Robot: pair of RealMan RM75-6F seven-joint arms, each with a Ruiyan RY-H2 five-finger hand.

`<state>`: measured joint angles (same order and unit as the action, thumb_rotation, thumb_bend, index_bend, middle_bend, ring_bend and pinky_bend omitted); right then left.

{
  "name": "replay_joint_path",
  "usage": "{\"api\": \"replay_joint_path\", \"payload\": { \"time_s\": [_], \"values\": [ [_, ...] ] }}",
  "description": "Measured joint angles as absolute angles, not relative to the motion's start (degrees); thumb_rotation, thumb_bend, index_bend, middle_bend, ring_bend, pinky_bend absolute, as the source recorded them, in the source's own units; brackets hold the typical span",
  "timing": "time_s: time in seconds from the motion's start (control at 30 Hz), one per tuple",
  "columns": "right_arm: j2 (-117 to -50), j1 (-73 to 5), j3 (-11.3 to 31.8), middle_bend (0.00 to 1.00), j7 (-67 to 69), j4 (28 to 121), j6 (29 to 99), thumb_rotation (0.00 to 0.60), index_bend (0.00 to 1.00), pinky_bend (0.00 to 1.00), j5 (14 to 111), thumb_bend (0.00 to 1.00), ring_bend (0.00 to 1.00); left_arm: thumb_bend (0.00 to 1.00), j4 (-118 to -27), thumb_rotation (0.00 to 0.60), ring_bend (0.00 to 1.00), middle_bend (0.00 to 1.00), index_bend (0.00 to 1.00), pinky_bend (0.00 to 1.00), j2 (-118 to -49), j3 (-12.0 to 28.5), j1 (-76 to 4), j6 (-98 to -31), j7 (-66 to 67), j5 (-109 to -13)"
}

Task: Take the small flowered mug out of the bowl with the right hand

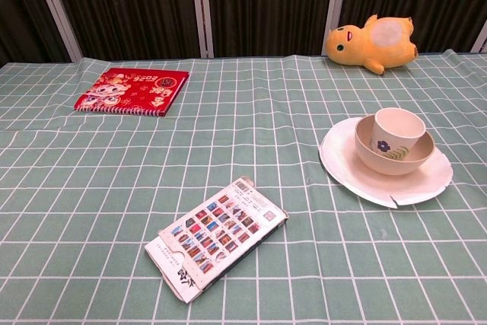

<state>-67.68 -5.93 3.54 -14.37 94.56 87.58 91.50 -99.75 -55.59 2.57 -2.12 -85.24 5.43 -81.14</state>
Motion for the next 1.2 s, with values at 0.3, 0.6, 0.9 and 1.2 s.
{"api": "replay_joint_path", "payload": {
  "time_s": [0.3, 0.6, 0.9, 1.2],
  "values": [
    [-67.7, -6.0, 3.2, 0.0, -14.1, 94.4, 87.3, 0.6, 0.0, 0.0, 91.7, 0.1, 0.0, 0.0, -100.2, 0.6, 0.0, 0.0, 0.0, 0.0, -55.6, 2.5, -2.0, -85.6, 5.9, -81.5],
    [-68.0, -6.9, 3.2, 0.0, -15.2, 95.5, 86.0, 0.6, 0.0, 0.0, 92.2, 0.1, 0.0, 0.0, -99.9, 0.6, 0.0, 0.0, 0.0, 0.0, -55.8, 2.6, -2.3, -85.1, 6.0, -81.2],
    [-71.9, -12.0, 5.7, 0.0, -19.1, 97.5, 80.6, 0.6, 0.26, 0.0, 91.7, 0.14, 0.0, 0.0, -100.0, 0.6, 0.0, 0.0, 0.0, 0.0, -55.5, 2.7, -2.1, -85.7, 5.2, -81.3],
    [-79.8, -17.2, 9.7, 0.01, -22.5, 94.8, 74.2, 0.6, 0.44, 0.0, 84.3, 0.21, 0.0, 0.0, -99.9, 0.6, 0.0, 0.0, 0.0, 0.0, -55.3, 2.7, -2.0, -85.8, 4.3, -81.5]
  ]
}}
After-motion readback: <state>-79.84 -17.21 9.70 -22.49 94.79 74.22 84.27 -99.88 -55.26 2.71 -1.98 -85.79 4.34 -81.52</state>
